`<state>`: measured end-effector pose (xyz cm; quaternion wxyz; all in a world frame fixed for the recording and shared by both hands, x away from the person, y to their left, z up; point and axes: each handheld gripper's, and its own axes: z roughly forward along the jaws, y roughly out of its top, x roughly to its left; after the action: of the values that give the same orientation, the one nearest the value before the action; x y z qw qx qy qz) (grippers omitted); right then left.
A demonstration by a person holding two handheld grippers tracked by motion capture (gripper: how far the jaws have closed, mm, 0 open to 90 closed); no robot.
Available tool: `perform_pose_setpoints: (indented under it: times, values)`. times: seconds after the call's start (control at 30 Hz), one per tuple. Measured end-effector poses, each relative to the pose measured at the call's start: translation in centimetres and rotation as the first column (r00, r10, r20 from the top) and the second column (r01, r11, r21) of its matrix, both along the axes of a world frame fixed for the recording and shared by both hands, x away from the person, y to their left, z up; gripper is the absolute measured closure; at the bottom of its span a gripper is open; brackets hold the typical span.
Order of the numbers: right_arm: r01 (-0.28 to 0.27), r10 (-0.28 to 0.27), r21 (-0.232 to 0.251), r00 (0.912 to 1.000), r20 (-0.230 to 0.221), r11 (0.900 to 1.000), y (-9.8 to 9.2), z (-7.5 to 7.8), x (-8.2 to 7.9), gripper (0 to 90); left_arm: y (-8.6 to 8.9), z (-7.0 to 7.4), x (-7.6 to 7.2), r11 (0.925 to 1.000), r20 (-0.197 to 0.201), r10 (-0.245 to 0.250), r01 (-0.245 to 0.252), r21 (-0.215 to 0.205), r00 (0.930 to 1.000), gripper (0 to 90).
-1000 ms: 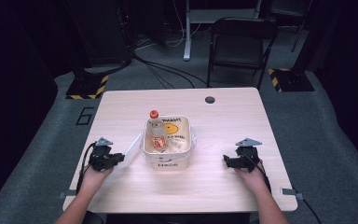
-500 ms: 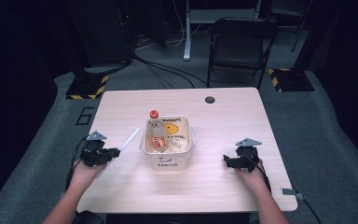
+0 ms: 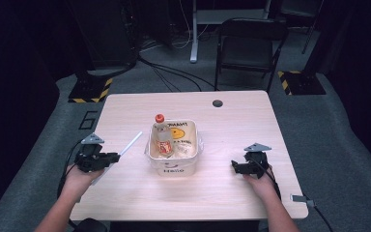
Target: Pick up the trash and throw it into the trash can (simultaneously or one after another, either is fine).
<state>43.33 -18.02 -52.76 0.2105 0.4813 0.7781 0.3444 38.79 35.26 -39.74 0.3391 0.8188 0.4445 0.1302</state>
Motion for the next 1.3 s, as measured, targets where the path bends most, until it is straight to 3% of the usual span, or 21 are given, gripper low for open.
perform_pose_setpoints:
  times: [0.3,0.63,0.93,1.3]
  values:
    - [0.000,0.000,0.000,1.0000,0.000,1.000,0.0,0.0,0.0,13.4,-0.2,1.5,-1.0,0.9989,0.006,-0.044,0.044,0.017,0.9990,79.2]
    - [0.000,0.000,0.000,1.0000,0.000,1.000,0.0,0.0,0.0,13.4,-0.7,2.8,-2.0,0.9963,0.012,-0.086,0.086,0.009,0.9962,79.2]
    - [0.000,0.000,0.000,1.0000,0.000,1.000,0.0,0.0,0.0,13.4,-2.5,3.6,-2.4,0.9897,0.021,-0.143,0.143,0.004,0.9895,79.2]
    - [0.000,0.000,0.000,1.0000,0.000,1.000,0.0,0.0,0.0,13.4,-4.8,3.6,-1.6,0.9819,0.029,-0.189,0.189,-0.004,0.9816,79.2]
